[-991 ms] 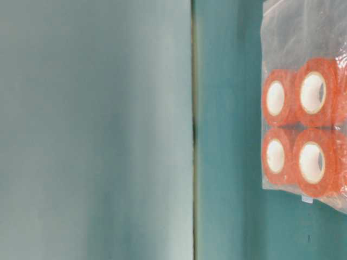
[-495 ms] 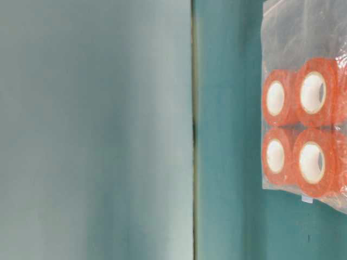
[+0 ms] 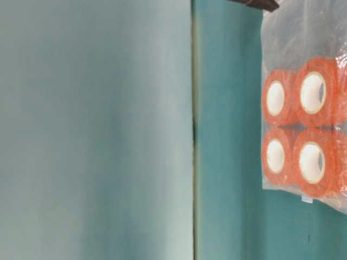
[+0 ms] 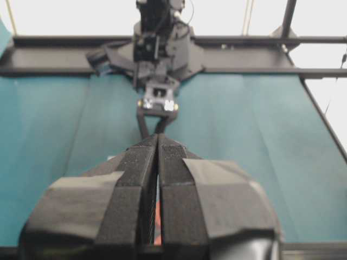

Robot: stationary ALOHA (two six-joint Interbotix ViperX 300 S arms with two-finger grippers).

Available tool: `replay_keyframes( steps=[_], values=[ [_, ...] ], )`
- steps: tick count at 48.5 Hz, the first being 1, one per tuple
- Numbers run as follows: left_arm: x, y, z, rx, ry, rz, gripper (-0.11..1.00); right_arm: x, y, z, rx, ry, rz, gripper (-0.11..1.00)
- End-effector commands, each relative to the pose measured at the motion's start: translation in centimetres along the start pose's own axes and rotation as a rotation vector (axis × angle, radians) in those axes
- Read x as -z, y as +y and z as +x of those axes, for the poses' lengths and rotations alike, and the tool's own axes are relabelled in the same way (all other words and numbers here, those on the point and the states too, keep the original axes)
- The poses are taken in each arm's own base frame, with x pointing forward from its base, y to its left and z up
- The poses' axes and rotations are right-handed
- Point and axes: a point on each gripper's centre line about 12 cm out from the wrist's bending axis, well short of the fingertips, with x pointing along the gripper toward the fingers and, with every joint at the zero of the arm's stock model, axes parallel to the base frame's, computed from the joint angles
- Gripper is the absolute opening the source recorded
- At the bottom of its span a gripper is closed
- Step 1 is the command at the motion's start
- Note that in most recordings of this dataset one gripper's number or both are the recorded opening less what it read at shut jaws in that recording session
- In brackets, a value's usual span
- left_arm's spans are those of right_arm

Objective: Hand over the clear zip bag and make it stand upright.
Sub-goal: 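Close the right gripper on the bag's right edge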

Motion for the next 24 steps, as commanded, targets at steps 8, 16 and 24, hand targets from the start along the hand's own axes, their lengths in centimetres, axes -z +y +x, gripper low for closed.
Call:
replay_keyframes(
  steps=[8, 16, 24],
  values=[
    [-1.3, 0.1, 0.0, -0.002, -0.037, 0.003, -0.01, -0.1, 2.3, 1.0, -0.067, -0.025, 0.009, 0.93],
    [-1.3, 0.1, 0.0, -0.002, -0.037, 0.003, -0.01, 0.2, 2.4, 1.6, -0.059, -0.022, 0.004, 0.93],
    [-1.3, 0.1, 0.1, -0.003, -0.035, 0.003, -0.01, 0.2, 2.4, 1.9, -0.057, -0.025, 0.002, 0.93]
  ],
)
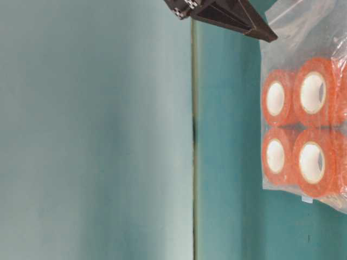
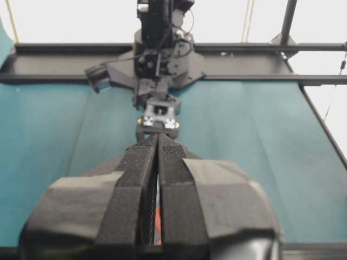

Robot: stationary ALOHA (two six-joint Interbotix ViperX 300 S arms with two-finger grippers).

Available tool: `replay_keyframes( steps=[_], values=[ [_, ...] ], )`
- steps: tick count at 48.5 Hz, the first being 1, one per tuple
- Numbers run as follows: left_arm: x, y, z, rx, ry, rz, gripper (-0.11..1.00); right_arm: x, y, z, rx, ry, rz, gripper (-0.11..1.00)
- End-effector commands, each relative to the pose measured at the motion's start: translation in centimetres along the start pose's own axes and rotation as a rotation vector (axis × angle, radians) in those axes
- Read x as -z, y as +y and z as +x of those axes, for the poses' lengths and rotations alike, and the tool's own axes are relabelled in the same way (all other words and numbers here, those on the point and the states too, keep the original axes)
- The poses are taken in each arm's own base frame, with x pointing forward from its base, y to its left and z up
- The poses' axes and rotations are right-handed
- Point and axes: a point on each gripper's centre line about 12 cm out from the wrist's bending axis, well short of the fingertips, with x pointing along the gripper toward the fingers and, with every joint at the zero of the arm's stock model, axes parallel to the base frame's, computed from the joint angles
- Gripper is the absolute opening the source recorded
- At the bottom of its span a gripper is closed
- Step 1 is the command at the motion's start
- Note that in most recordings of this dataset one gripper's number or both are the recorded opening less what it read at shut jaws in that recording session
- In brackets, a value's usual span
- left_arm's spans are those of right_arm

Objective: Hand over the clear zip bag and make it stand upright.
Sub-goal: 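Close the right gripper on the bag's right edge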

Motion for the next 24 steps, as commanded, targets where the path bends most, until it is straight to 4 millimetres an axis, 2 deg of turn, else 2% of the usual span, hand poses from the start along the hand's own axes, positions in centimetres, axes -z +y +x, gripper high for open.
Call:
replay_keyframes(
  steps=[1, 24],
  values=[
    [-1.10, 0.08, 0.20, -0.003, -0.028, 0.003, -0.01, 0.11, 0.62, 0.13, -0.021, -0.003, 0.007, 0.93],
    [-1.06, 0.22, 0.23, -0.009, -0.026, 0.003, -0.01, 0.36, 1.09, 0.09, -0.091, -0.036, 0.027, 0.93]
  ],
)
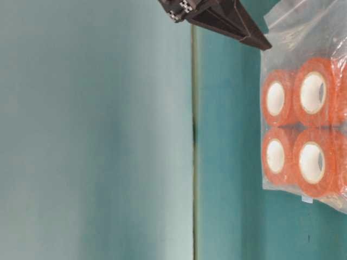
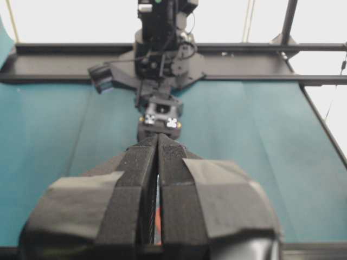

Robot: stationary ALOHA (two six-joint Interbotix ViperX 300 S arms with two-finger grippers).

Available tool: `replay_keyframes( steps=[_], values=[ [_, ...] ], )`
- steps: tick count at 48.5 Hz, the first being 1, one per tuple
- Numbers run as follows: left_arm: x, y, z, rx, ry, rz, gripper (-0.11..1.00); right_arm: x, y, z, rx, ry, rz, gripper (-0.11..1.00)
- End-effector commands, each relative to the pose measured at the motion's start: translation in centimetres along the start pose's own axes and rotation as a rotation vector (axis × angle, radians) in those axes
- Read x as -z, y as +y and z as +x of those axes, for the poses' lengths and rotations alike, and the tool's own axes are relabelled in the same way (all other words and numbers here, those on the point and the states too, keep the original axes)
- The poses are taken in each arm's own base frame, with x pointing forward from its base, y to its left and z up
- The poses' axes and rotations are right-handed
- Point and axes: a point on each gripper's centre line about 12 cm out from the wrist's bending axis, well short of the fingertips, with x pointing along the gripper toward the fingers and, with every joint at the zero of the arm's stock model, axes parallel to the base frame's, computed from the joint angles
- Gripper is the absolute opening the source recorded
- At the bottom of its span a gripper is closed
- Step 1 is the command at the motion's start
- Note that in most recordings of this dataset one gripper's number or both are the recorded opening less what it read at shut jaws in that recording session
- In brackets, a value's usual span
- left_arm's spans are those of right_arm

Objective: Hand over the clear zip bag and make it stand upright.
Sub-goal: 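Close the right gripper on the bag's right edge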

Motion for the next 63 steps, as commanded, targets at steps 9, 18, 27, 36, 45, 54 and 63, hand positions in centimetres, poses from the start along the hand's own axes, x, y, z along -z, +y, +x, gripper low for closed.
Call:
replay_keyframes(
  steps=[9, 18, 27, 36, 45, 54, 63],
  values=[
    [-1.1, 0.1, 0.2, -0.006, -0.028, 0.005, -0.01, 0.6, 0.0, 0.3, -0.012, 0.002, 0.022, 0.93],
    [-1.1, 0.1, 0.2, -0.006, -0.029, 0.005, -0.01, 1.0, -0.5, 0.8, 0.011, 0.009, 0.016, 0.93],
    [-1.1, 0.1, 0.2, -0.006, -0.028, 0.005, -0.01, 1.1, -1.0, 0.9, 0.030, 0.012, 0.014, 0.92],
    [-1.1, 0.1, 0.2, -0.006, -0.028, 0.002, -0.01, 1.2, -1.5, 0.9, 0.065, 0.023, 0.037, 0.87],
    [-1.1, 0.1, 0.2, -0.006, -0.029, 0.002, -0.01, 1.8, -3.0, 1.2, 0.169, 0.061, 0.059, 0.72],
    [-1.1, 0.2, 0.2, -0.009, -0.027, 0.000, -0.01, 2.0, -4.3, 1.6, 0.238, 0.062, 0.088, 0.43],
    [-1.0, 0.2, 0.2, -0.009, -0.026, 0.002, -0.01, 1.9, -4.7, 1.7, 0.254, 0.050, 0.108, 0.11]
  ],
)
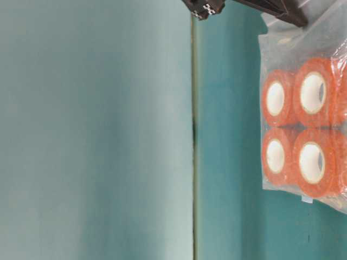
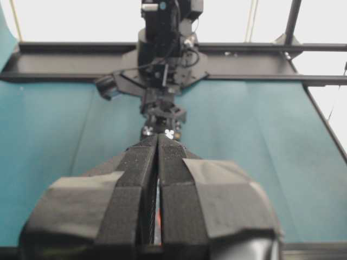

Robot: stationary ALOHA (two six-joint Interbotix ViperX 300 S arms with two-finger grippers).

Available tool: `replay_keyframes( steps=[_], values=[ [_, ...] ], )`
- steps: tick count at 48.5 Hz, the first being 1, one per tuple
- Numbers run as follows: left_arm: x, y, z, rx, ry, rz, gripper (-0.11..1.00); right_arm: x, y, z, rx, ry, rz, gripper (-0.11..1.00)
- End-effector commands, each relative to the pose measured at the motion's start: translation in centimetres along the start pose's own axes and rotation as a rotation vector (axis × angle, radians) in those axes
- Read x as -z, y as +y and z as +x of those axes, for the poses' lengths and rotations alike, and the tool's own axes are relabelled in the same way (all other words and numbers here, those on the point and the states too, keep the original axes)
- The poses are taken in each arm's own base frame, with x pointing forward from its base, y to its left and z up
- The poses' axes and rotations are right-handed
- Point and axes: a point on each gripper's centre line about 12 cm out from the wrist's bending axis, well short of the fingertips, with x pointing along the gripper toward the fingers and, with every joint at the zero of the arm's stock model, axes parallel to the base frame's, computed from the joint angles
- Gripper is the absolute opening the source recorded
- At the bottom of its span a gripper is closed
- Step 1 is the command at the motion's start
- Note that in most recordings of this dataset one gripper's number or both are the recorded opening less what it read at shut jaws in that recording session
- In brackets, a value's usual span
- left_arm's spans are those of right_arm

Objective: Hand over the clear zip bag and make it stand upright.
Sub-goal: 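Close the right gripper on the bag's right edge, then lift the bag with the right gripper and swing it toward center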

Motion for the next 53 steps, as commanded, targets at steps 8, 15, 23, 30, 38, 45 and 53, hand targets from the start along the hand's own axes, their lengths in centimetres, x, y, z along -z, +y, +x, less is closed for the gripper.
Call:
replay_keyframes(
  steps=[8, 15, 23, 30, 38, 45, 53],
  values=[
    [-0.9, 0.0, 0.2, -0.002, -0.023, 0.002, -0.01, 0.5, -1.9, 1.0, 0.090, 0.014, -0.007, 0.10],
    [-0.9, 0.0, 0.2, -0.002, -0.023, 0.002, -0.01, 0.5, -1.9, 1.0, 0.088, 0.015, -0.012, 0.10],
    [-0.8, 0.0, 0.1, -0.002, -0.021, 0.003, -0.01, 0.6, -1.7, 0.9, 0.082, 0.019, -0.017, 0.10],
    [-0.4, 0.1, 0.1, -0.003, 0.015, -0.006, -0.01, 0.6, -0.9, 0.4, 0.051, 0.025, -0.027, 0.10],
    [-0.6, 0.1, 0.0, -0.003, 0.014, -0.003, -0.01, 0.6, 0.2, -0.6, 0.013, 0.039, -0.074, 0.10],
    [-0.4, 0.1, 0.0, -0.006, 0.026, -0.002, -0.01, 0.4, 1.2, -1.6, -0.017, 0.055, -0.117, 0.04],
    [-0.1, 0.3, 0.0, -0.014, 0.048, -0.006, -0.01, -0.2, 2.7, -3.0, -0.060, 0.062, -0.157, 0.01]
  ],
)
